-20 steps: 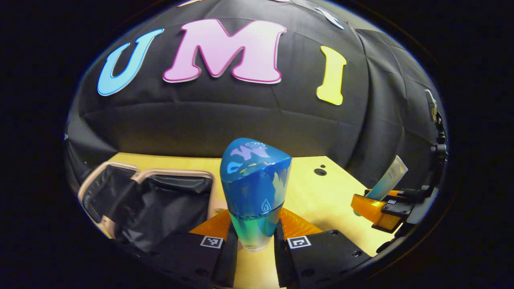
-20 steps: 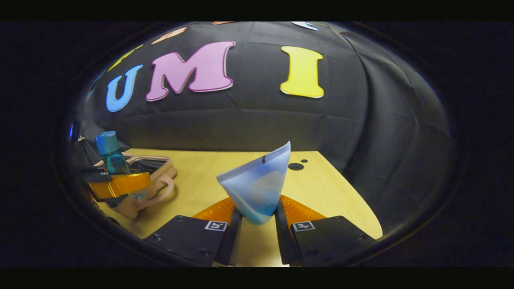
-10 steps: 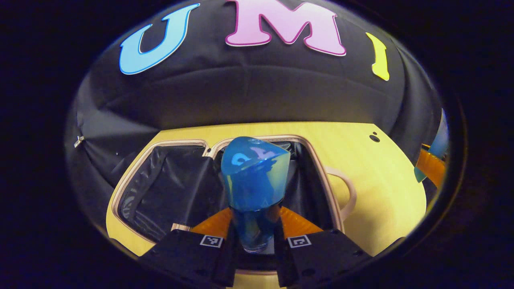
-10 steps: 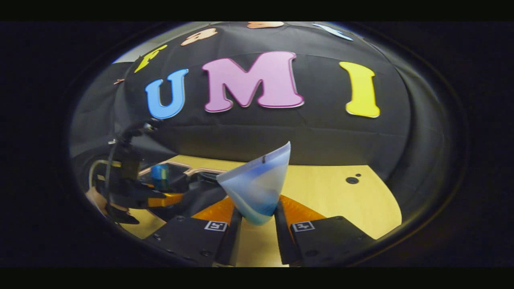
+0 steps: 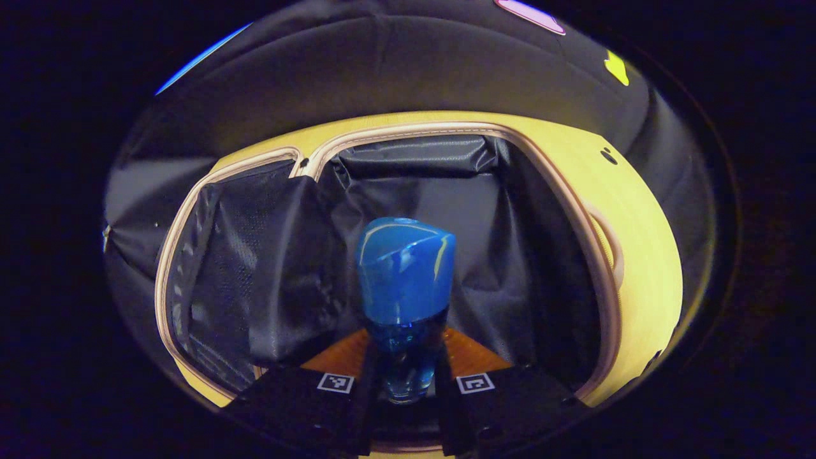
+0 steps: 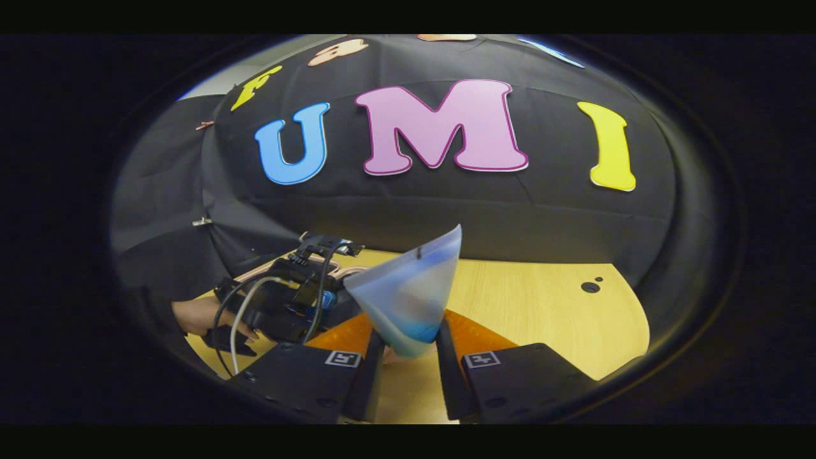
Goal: First open the suitcase, pack the skin care products into it, and then close the suitcase.
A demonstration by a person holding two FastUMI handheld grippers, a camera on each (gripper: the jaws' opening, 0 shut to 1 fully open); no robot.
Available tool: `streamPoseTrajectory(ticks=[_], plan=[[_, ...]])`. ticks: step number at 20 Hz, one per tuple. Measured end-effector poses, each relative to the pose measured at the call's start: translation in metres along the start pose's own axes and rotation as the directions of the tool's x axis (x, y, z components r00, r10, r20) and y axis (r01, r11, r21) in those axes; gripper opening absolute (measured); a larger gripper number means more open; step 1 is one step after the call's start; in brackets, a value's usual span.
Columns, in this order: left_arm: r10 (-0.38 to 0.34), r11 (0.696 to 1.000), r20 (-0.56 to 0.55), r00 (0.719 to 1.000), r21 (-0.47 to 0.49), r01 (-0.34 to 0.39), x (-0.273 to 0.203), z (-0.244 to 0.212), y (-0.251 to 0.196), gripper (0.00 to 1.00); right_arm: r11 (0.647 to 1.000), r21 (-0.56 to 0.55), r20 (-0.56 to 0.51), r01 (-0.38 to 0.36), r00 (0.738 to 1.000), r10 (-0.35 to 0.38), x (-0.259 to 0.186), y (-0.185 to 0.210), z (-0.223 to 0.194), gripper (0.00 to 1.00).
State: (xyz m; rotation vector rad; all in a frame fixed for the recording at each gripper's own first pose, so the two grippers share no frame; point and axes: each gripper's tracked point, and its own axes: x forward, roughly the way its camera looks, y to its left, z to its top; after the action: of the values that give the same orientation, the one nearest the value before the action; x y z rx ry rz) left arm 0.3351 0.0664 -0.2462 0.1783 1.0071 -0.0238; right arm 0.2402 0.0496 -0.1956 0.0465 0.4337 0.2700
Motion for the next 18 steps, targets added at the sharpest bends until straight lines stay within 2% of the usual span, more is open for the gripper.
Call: streamPoseTrajectory(ticks=[2, 5, 9, 10, 12, 14, 15, 17, 18], plan=[[0.004, 1.000, -0.038, 0.999, -0.005, -0.004, 0.003, 0.004, 0.003, 0.43, 0.999, 0.031, -0.018, 0.009, 1.000, -0.009, -0.002, -0.001, -0.006, 0.43], [0.000, 1.000, -0.100, 0.995, -0.027, -0.003, 0.007, 0.005, 0.005, 0.44, 0.999, 0.048, -0.030, 0.007, 1.000, -0.006, 0.001, 0.002, -0.005, 0.43], [0.009, 1.000, -0.119, 0.993, 0.004, -0.009, 0.003, 0.008, 0.006, 0.46, 0.997, 0.073, -0.060, 0.014, 0.998, -0.010, 0.007, 0.007, -0.015, 0.43], [0.020, 1.000, -0.119, 0.993, 0.007, -0.020, 0.008, 0.009, 0.007, 0.49, 0.997, 0.075, -0.067, 0.012, 0.998, -0.007, 0.009, 0.009, -0.016, 0.43], [0.032, 0.999, -0.065, 0.997, -0.003, -0.032, -0.001, 0.017, 0.010, 0.50, 0.997, 0.071, -0.067, -0.001, 0.998, 0.005, 0.015, 0.015, -0.015, 0.43], [0.029, 0.999, 0.066, 0.997, -0.036, -0.027, -0.025, 0.036, 0.012, 0.51, 0.998, 0.060, -0.084, -0.013, 0.996, 0.018, 0.023, 0.024, -0.019, 0.43], [0.026, 0.998, 0.142, 0.990, -0.061, -0.017, -0.045, 0.045, 0.018, 0.54, 0.998, 0.063, -0.101, -0.019, 0.995, 0.025, 0.028, 0.029, -0.023, 0.43], [-0.007, 0.996, 0.269, 0.963, -0.080, 0.030, -0.082, 0.054, 0.025, 0.70, 0.997, 0.068, -0.138, -0.029, 0.990, 0.038, 0.040, 0.040, -0.031, 0.43], [-0.009, 0.997, 0.303, 0.953, -0.066, 0.030, -0.100, 0.051, 0.034, 0.92, 0.999, 0.044, -0.175, -0.030, 0.984, 0.038, 0.047, 0.044, -0.038, 0.43]])
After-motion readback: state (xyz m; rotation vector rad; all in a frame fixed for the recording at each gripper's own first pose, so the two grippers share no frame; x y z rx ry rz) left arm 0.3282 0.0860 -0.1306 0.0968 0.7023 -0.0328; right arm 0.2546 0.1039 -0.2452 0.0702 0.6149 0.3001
